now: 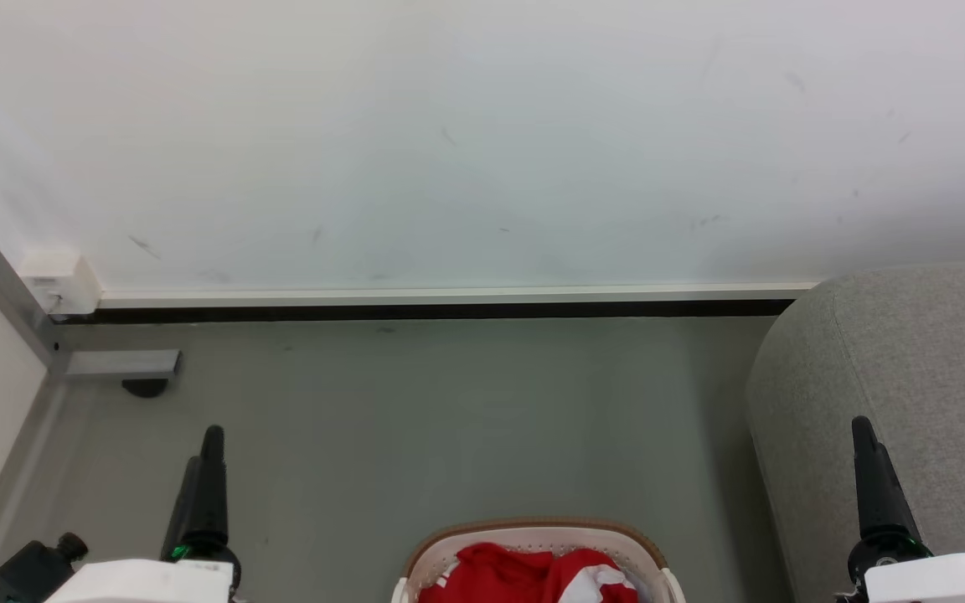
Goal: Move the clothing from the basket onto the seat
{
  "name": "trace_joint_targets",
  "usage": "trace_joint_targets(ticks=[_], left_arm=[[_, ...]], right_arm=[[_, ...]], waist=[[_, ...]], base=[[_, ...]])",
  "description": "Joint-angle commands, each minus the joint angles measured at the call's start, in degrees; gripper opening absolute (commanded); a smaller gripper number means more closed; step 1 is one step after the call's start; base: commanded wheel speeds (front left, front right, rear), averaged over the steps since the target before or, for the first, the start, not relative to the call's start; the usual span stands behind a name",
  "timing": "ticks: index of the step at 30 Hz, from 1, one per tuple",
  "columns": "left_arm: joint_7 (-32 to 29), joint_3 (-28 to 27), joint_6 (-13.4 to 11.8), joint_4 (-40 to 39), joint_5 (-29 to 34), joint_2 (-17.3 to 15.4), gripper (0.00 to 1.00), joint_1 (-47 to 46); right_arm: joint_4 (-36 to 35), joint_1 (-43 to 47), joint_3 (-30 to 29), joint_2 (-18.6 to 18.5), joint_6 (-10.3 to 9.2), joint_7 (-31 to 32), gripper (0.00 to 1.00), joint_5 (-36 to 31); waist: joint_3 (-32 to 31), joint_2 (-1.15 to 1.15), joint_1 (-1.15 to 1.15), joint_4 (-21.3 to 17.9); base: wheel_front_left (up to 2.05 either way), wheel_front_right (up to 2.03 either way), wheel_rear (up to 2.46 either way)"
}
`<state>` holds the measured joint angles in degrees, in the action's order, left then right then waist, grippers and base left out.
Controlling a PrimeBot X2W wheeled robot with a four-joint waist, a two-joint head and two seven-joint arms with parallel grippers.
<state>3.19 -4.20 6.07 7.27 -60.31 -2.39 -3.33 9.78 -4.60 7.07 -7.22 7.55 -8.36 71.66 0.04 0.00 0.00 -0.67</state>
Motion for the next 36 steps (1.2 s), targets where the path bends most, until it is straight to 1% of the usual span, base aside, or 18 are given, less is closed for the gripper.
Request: trace_joint_targets(ticks=[1,5,12,18,26,31,36], left_arm=[[0.6,0.0,0.5,-1.0,3.2,-0.4,1.00,-0.4],[1.4,0.4,0.3,-1.3,8.6,-0.4,1.00,-0.3],[2.7,1.1,0.1,-1.7,17.3,-0.5,1.00,0.1],[3.7,1.7,-0.7,-1.8,24.2,-0.6,1.00,0.6],[5.0,2.9,-1.1,-1.1,30.8,-1.3,1.00,1.1],[5.8,3.4,-0.8,-1.0,33.5,-1.7,1.00,1.3],[6.3,3.6,-0.8,-1.0,35.8,-1.9,1.00,1.4]], right_arm=[[-0.3,-1.3,-0.5,-0.2,-0.04,-0.4,1.00,-2.7],[1.2,-1.5,-1.5,0.1,-0.04,-0.9,1.00,-9.4],[3.6,-2.3,-2.7,0.7,-0.05,-1.5,1.00,-18.1],[4.7,-2.8,-2.6,1.0,-0.05,-1.1,1.00,-25.3],[5.6,-2.8,-2.5,1.5,-0.06,-0.4,1.00,-33.2],[5.6,-2.5,-2.7,1.8,-0.07,-0.5,1.00,-38.1],[5.3,-2.4,-2.4,2.1,-0.07,-0.9,1.00,-40.8]], waist=[[0.0,0.00,0.00,0.0],[0.0,0.00,0.00,-0.1],[-0.1,0.00,0.00,-0.4],[-0.3,0.00,0.00,-0.7],[-0.4,0.00,0.00,-1.0],[-0.6,0.00,0.00,-1.0],[-0.7,0.00,0.00,-1.0]], base=[[0.00,0.00,0.00],[0.00,0.00,0.00],[0.00,0.00,0.00],[0.00,0.00,0.00],[0.00,0.00,0.00],[0.00,0.00,0.00],[0.00,0.00,0.00]])
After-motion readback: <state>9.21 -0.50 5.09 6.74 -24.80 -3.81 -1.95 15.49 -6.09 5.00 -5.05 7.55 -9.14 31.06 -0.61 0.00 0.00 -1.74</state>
